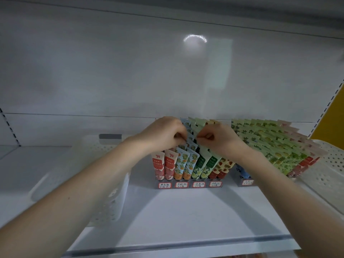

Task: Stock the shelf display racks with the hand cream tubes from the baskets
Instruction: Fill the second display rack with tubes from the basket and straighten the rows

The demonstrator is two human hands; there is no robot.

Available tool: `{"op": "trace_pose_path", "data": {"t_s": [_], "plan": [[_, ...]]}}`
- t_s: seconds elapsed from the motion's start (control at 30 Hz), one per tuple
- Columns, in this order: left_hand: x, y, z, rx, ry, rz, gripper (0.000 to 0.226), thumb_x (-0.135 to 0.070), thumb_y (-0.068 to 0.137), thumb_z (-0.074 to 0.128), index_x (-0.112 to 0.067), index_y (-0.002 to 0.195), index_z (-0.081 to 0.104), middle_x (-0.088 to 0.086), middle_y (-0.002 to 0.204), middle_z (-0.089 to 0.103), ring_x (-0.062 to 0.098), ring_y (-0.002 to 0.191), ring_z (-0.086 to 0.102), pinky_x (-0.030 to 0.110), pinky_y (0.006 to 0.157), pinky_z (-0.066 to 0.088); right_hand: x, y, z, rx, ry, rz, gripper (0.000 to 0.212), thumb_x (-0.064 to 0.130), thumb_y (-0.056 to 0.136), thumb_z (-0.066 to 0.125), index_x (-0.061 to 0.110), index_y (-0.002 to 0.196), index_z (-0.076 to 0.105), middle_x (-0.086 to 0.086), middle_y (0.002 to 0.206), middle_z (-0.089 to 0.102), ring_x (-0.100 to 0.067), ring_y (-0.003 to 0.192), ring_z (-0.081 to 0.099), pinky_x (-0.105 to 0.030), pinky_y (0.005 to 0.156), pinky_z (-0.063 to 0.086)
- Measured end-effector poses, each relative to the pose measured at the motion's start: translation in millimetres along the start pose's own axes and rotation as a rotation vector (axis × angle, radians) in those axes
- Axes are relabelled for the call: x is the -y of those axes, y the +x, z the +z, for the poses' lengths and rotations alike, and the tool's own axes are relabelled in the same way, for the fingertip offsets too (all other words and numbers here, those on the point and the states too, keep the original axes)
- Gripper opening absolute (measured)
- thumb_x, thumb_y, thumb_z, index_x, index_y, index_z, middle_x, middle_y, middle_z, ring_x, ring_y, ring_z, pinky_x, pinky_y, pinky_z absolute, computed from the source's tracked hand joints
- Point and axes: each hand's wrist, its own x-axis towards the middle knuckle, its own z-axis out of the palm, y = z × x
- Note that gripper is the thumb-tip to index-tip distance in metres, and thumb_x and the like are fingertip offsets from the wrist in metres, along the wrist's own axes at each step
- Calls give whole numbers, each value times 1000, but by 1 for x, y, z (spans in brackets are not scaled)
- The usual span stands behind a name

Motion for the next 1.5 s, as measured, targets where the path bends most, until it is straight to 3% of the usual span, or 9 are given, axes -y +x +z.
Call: {"op": "trace_pose_path", "data": {"t_s": [0.27,0.47,0.63,1.03,1.17,1.37,1.5], "plan": [[-8,0,14,127,116,-15,16,-13,87,62,-13,99,73,1,101,66,19,101,54,24,86,38,1,-12,21,70,-85,-79,14,13,87,60,9,96,71,-6,95,69,-23,85,63,-38,77,51],[-8,0,13,133,84,-46,18,-11,88,60,-11,102,72,1,102,66,16,100,55,16,78,31,0,-14,19,74,-101,-86,17,8,88,57,8,99,70,-5,98,69,-21,87,63,-35,79,51],[-9,0,12,135,76,-49,18,-10,88,60,-10,102,72,3,102,66,18,99,56,17,78,34,1,-14,20,68,-105,-87,18,8,89,56,8,99,70,-6,99,69,-22,88,63,-36,79,51],[-9,-2,13,134,51,-62,18,-10,88,61,-10,103,71,3,103,65,18,101,55,18,79,34,-2,-15,19,47,-54,-78,15,13,89,58,8,97,70,-2,93,68,-11,77,55,-24,71,46],[-10,-2,13,140,35,-69,19,-8,88,60,-9,103,71,3,104,66,17,101,56,19,82,36,-1,-15,19,54,-48,-69,16,14,88,58,9,98,70,-3,94,68,-16,83,61,-29,75,49],[-9,-1,13,150,31,-82,18,-9,88,61,-9,103,71,1,102,65,12,90,54,17,75,33,0,-16,19,59,-48,-68,15,14,88,60,8,97,70,-5,94,69,-21,84,63,-37,77,52],[-8,-1,13,141,14,-77,17,-8,87,62,-9,101,72,2,102,66,15,96,58,19,79,38,1,-15,19,66,-54,-67,15,13,88,58,8,97,70,-5,95,69,-21,85,63,-37,78,52]]}}
